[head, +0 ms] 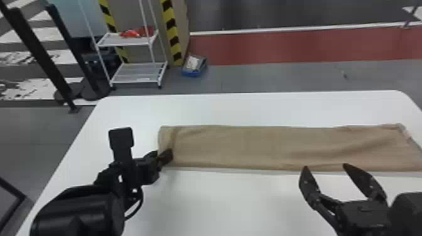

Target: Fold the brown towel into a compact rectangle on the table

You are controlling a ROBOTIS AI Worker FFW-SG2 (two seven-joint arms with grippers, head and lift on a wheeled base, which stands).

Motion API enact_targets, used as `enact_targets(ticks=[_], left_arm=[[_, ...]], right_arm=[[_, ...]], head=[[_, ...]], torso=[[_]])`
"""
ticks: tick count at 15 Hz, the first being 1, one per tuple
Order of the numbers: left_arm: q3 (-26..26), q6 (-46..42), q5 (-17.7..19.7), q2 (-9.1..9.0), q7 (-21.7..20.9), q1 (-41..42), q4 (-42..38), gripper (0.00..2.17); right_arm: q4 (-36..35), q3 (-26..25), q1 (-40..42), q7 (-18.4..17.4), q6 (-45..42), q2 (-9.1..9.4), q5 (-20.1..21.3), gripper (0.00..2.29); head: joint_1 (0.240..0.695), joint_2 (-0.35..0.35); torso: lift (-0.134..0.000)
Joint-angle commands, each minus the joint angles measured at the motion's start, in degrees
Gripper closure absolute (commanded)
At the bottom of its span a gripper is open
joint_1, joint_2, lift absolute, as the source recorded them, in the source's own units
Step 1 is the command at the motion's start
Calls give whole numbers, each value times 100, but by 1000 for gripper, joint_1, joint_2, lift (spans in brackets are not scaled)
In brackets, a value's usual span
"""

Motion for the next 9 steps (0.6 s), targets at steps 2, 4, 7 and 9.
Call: enact_targets(ticks=[2, 4, 7, 9], left_arm=[[221, 3, 19, -15, -434, 271, -524, 1889], [564, 3, 63, -15, -803, 447, -814, 1889], [1434, 3, 80, -15, -1269, 411, -885, 1889], [2084, 3, 63, -15, -1463, 227, -753, 1889]], right_arm=[[26, -16, -20, 6, 11, 5, -8, 140], [35, -16, -37, -2, 11, 5, -8, 140], [61, -69, -55, 6, 11, 5, -34, 140], [61, -200, -55, -2, 11, 5, -122, 140]], head=[[695, 137], [695, 137], [695, 166], [695, 209]], torso=[[-126], [-126], [-126], [-126]])
